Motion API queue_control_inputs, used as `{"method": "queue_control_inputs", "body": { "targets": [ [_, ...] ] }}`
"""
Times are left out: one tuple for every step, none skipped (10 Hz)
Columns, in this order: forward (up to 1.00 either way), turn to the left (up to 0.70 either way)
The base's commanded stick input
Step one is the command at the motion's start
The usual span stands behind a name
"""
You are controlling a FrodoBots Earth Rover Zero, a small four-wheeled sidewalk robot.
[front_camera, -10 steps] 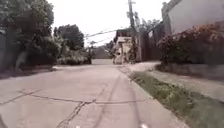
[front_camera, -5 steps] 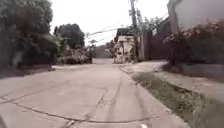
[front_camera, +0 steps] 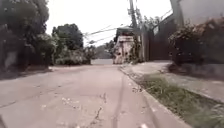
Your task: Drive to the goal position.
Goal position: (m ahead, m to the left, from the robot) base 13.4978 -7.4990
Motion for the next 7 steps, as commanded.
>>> {"method": "queue_control_inputs", "body": {
  "targets": [
    [1.0,0.0],
    [1.0,0.0],
    [1.0,0.0],
    [1.0,0.0],
    [1.0,0.0],
    [1.0,0.0],
    [1.0,0.0]
  ]
}}
